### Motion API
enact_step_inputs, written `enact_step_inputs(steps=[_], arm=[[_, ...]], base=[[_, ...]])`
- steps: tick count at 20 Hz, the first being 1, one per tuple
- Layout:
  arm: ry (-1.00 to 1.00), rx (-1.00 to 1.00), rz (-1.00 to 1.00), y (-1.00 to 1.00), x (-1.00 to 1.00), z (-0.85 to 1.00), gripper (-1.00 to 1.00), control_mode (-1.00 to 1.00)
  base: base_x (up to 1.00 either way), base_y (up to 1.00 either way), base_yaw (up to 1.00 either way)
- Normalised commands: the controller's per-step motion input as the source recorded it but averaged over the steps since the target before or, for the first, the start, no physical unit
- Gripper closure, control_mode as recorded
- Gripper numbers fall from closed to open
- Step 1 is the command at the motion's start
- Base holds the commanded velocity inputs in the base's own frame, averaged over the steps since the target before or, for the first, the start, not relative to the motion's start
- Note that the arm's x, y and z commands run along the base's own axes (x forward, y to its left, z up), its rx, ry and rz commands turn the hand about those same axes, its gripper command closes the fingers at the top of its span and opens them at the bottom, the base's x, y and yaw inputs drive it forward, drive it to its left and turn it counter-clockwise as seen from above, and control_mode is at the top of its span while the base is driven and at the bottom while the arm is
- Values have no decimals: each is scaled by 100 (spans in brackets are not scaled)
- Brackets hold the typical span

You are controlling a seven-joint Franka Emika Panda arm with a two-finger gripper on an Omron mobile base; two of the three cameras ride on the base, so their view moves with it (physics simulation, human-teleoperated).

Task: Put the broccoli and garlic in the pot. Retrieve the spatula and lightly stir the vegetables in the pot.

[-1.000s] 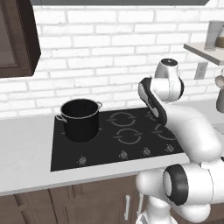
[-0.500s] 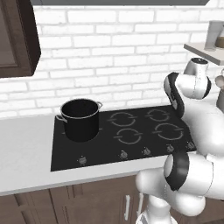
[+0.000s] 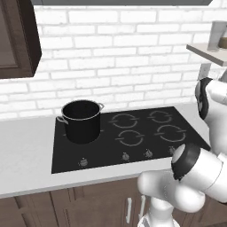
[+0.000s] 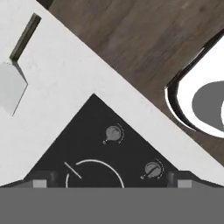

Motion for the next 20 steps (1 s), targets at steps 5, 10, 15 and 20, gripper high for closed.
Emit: enact_step_inputs(steps=[5, 10, 15, 20], arm=[[-7, 6, -39, -100, -51, -28, -100, -100], [-8, 14, -34, -100, -41, -14, -100, -100], [-8, 17, -29, -100, -15, -10, -100, -100], [-8, 18, -18, -86, -4, -24, -100, -100]], base=[[0, 0, 0], [0, 0, 0], [0, 0, 0], [0, 0, 0]])
